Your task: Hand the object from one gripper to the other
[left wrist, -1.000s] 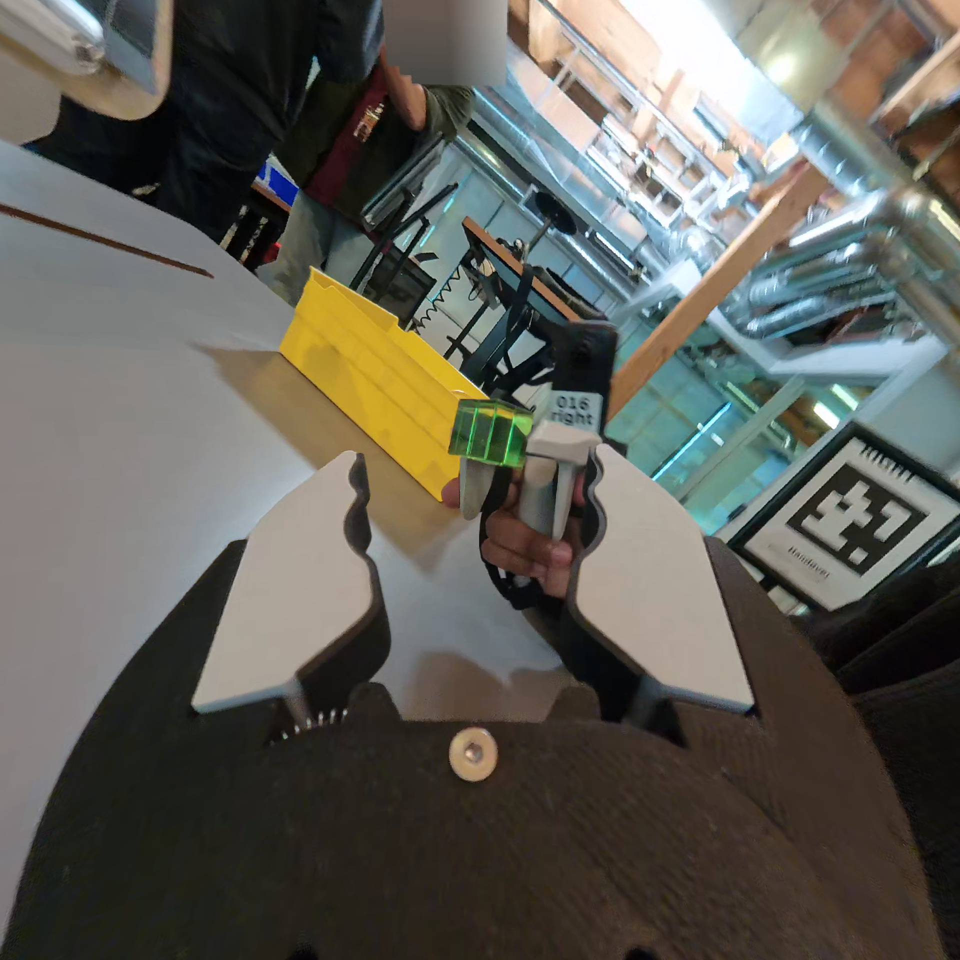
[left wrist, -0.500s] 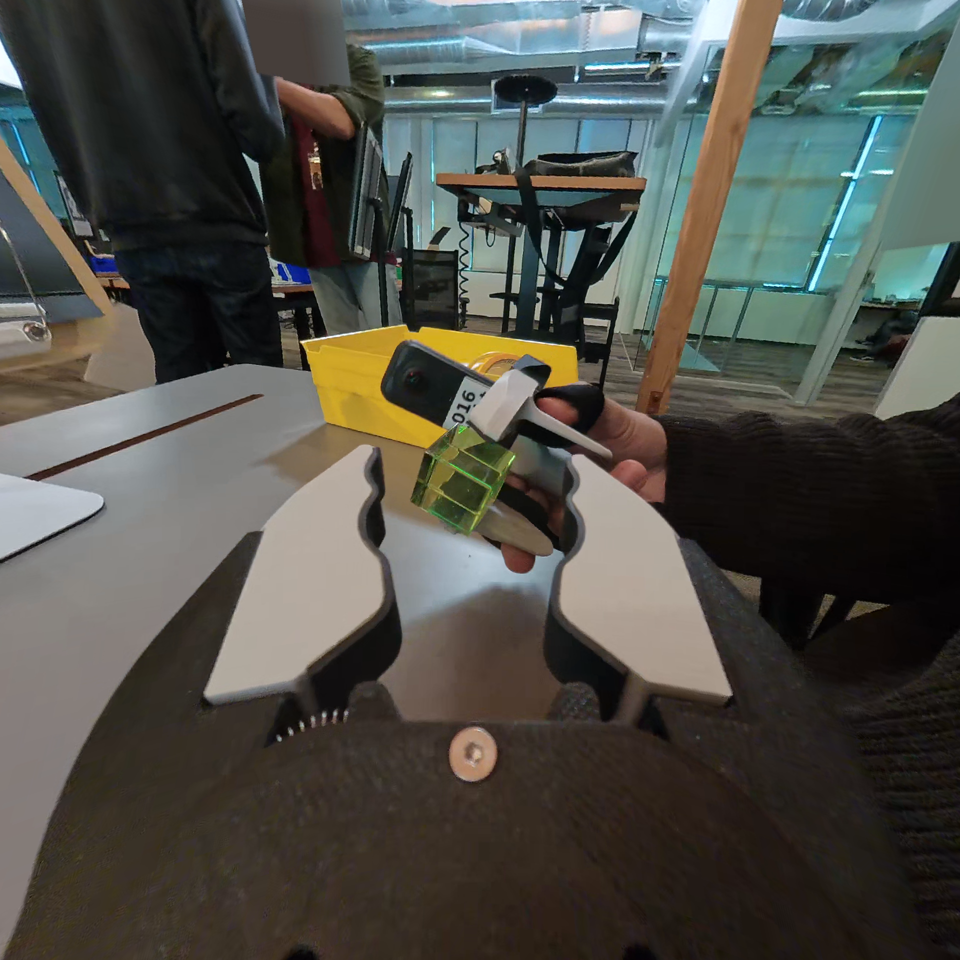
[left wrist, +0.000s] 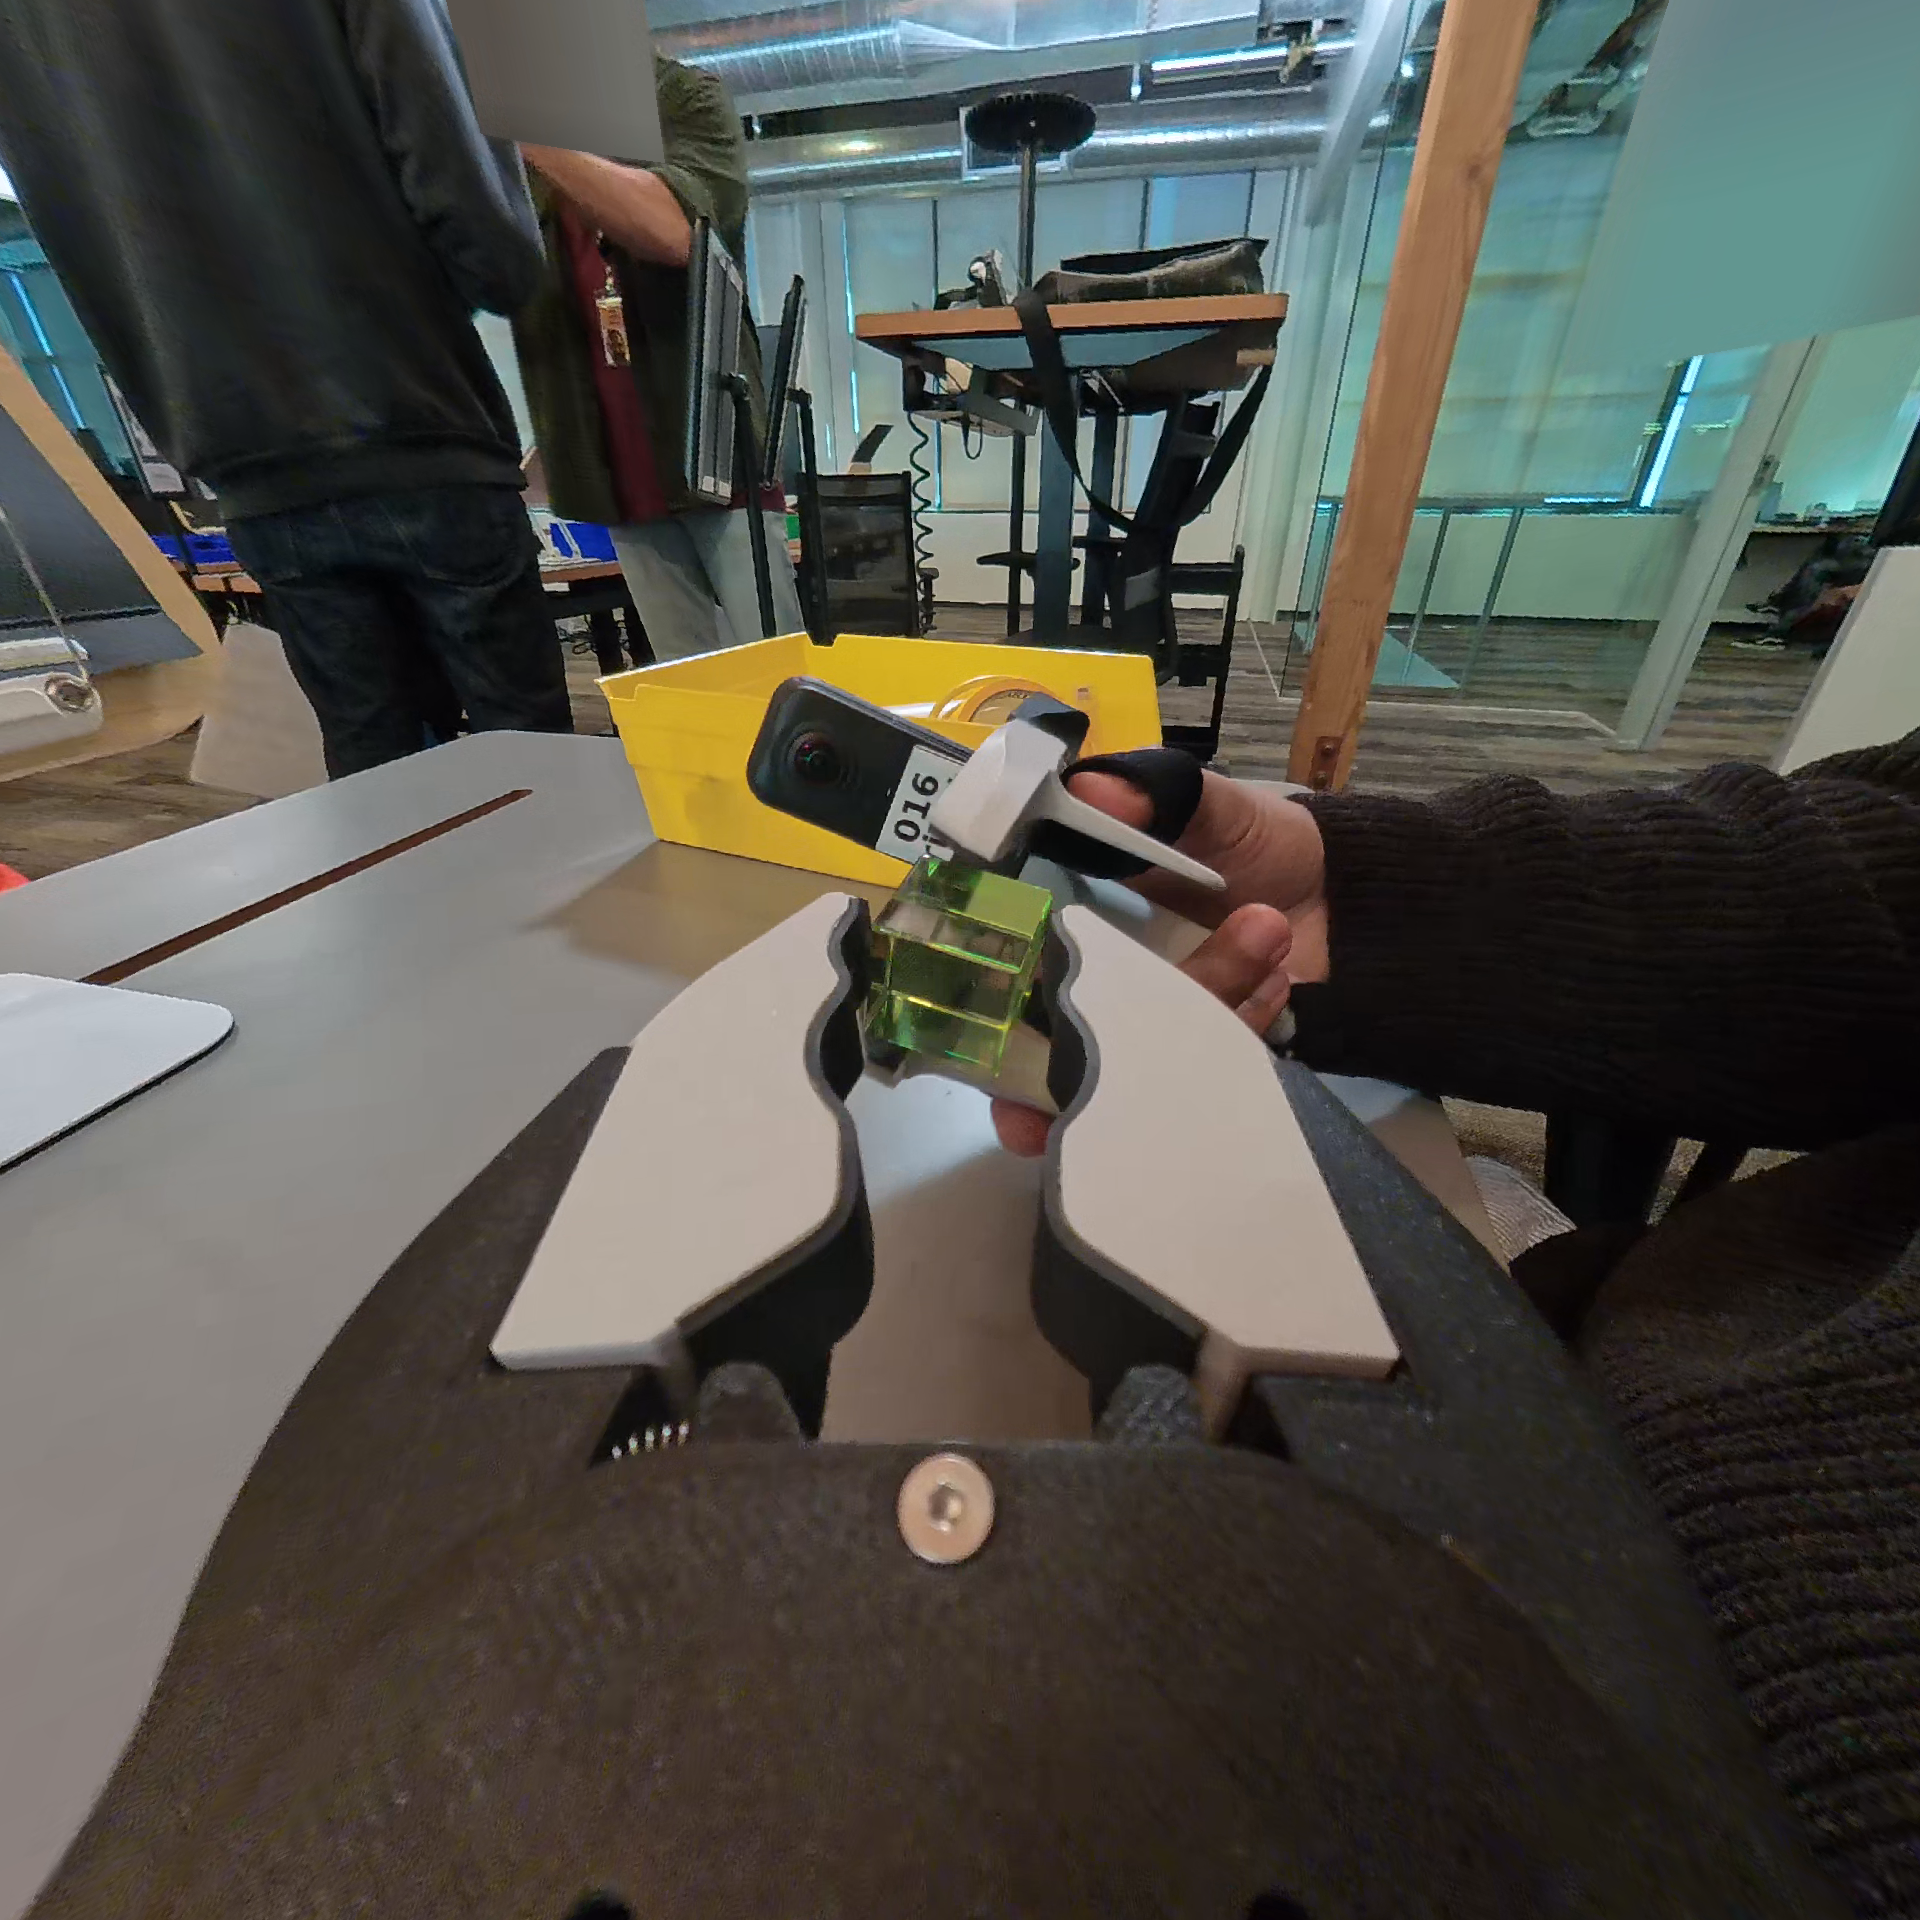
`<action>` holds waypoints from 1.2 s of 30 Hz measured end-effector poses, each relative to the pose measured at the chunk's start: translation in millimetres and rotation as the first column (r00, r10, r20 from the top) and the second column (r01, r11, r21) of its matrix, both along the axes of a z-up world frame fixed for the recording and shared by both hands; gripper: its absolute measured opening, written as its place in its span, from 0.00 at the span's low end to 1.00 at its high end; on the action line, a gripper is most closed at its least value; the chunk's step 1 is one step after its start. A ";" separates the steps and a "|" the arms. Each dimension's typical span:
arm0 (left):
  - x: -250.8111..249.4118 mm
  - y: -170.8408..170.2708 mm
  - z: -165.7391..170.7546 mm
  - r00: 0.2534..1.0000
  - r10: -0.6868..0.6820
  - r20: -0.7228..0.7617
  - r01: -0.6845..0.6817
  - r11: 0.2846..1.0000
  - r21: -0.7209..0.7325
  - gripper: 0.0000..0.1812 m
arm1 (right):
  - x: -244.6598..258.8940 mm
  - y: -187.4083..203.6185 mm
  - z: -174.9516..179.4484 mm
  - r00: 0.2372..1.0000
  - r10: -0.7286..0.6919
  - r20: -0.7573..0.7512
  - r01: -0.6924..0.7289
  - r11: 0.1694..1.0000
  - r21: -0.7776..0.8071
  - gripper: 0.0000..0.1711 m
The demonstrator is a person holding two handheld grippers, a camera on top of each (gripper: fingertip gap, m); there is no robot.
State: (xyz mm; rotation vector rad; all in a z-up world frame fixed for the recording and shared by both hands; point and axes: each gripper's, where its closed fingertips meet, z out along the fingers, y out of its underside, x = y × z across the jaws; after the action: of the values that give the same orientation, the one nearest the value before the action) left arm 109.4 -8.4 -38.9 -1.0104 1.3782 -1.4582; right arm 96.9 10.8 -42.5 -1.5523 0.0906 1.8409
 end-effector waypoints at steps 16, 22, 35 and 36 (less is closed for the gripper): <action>-17.6 59.8 34.7 0.957 0.031 0.287 0.244 0.445 -0.862 0.17 | 52.4 28.1 11.4 0.371 -0.756 0.539 0.331 0.650 0.684 0.42; -10.4 55.3 25.3 0.957 0.021 0.288 0.269 0.295 -0.917 0.17 | 27.8 20.9 19.4 0.059 -0.867 0.494 0.022 0.496 0.868 0.35; -1.2 34.4 20.3 0.954 -0.053 0.296 0.301 0.210 -0.930 0.17 | 1.0 17.3 16.7 -0.140 -0.914 0.380 -0.250 0.404 0.880 0.18; -1.4 34.0 20.9 0.951 -0.058 0.303 0.308 0.206 -0.929 0.17 | -0.5 16.6 16.8 -0.145 -0.917 0.372 -0.259 0.398 0.880 0.17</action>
State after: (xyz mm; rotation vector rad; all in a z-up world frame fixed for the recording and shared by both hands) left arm 107.9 25.6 -18.0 -1.3704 0.2058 -2.6653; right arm 96.4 27.4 -25.7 -1.3613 -0.7409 -0.3644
